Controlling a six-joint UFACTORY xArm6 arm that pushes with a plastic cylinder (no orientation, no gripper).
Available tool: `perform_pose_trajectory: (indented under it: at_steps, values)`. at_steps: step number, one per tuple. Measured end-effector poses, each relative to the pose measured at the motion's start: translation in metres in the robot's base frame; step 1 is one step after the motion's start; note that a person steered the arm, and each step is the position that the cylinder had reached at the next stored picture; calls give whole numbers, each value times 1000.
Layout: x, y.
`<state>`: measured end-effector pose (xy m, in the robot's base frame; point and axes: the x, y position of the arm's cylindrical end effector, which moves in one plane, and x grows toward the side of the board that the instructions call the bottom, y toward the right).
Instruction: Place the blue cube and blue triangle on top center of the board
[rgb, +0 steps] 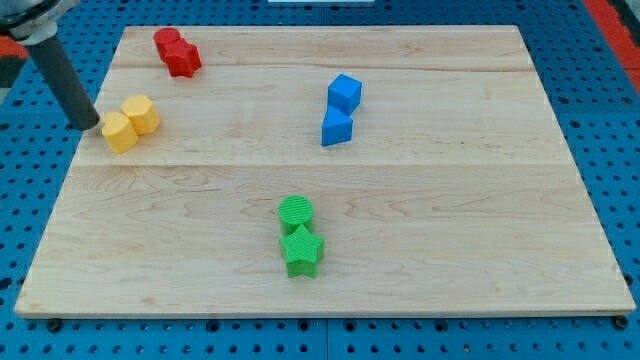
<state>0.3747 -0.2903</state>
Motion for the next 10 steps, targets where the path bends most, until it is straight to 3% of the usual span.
perform_pose_trajectory:
  at_steps: [2,4,5,6,7,8,10]
  values:
    - [-49,30]
    - [-55,147]
    - [-16,177]
    - [52,181]
    - [78,229]
    - [63,279]
    - [-23,328]
